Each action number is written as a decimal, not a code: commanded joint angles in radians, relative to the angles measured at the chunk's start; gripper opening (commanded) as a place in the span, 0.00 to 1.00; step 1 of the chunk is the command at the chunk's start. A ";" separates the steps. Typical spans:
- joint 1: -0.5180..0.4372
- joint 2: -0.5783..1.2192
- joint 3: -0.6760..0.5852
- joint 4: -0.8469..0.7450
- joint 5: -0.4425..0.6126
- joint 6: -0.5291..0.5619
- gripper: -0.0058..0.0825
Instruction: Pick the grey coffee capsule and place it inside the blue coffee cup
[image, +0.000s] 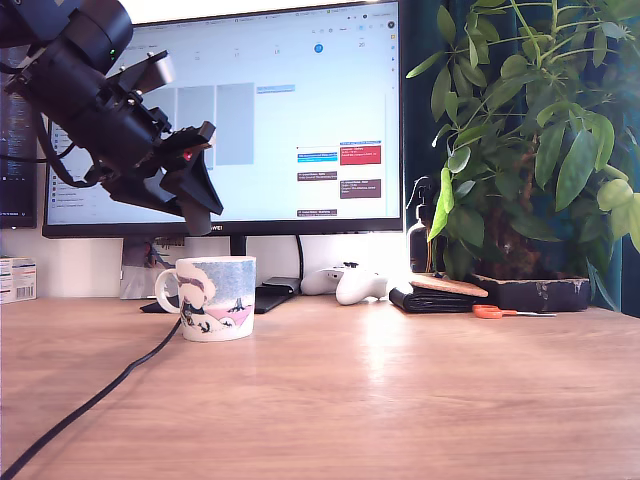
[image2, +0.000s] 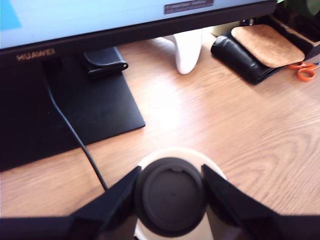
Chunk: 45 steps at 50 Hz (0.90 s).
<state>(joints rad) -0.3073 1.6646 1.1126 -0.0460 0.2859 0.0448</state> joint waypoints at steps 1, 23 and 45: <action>-0.008 0.011 -0.018 0.003 0.002 0.009 0.19; -0.010 0.011 -0.018 -0.053 0.019 0.009 0.64; -0.009 0.001 -0.013 -0.080 0.039 0.007 0.45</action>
<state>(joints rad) -0.3138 1.6646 1.1126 -0.1253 0.3180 0.0452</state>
